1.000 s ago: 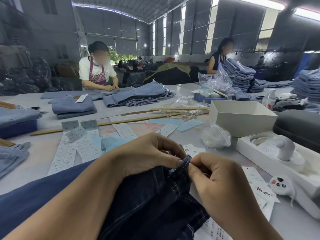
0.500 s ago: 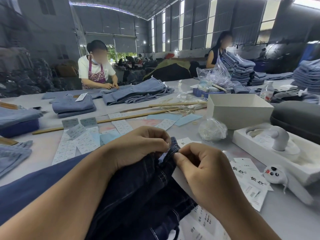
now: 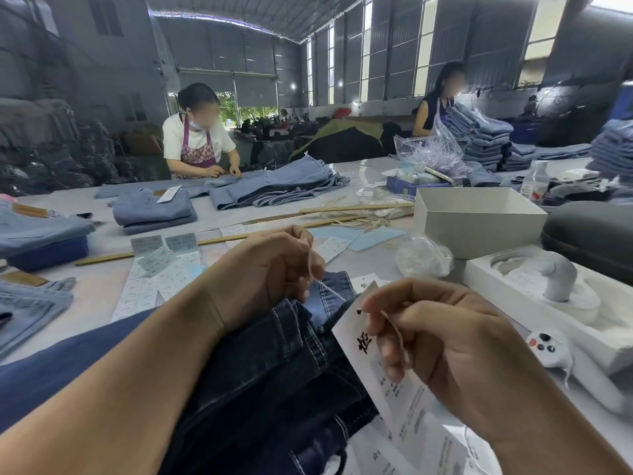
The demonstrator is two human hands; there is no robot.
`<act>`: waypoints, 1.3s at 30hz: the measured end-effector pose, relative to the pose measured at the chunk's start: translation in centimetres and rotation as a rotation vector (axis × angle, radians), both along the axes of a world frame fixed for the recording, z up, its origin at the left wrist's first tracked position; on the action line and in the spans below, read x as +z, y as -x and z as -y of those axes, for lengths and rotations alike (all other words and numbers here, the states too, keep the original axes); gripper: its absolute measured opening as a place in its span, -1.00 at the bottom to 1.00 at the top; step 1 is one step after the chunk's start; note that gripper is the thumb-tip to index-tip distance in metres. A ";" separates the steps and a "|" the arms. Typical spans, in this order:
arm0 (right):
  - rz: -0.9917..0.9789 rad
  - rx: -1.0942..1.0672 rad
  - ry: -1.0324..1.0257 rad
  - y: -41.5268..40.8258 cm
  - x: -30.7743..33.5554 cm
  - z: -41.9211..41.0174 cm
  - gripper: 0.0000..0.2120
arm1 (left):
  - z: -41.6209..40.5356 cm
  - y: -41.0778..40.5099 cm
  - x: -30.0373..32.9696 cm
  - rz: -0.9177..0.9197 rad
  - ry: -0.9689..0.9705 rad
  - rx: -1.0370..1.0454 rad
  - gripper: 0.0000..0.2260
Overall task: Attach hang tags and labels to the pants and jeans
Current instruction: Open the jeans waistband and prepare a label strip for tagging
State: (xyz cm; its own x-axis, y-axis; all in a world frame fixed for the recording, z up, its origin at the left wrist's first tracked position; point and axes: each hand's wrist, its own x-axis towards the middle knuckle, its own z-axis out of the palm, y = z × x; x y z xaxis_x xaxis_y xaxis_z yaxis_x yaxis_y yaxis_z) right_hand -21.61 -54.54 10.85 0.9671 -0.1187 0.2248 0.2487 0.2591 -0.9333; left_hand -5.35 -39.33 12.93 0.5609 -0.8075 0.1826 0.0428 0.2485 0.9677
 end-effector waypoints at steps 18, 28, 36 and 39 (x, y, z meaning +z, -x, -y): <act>0.115 -0.144 0.241 -1.9 0.5 -2.2 -0.84 | 0.0 1.1 0.3 0.098 -0.056 0.013 -0.98; 0.338 -0.595 0.659 -3.3 0.5 -3.5 -0.77 | -0.3 1.1 0.4 0.133 -0.100 0.004 -0.97; 0.378 -0.652 0.631 -4.6 0.4 -4.8 -0.83 | -0.4 1.1 0.5 0.103 -0.078 -0.001 -0.99; 0.376 -0.705 0.657 -4.9 0.3 -5.1 -0.83 | -0.6 1.1 0.6 0.103 -0.070 0.000 -0.99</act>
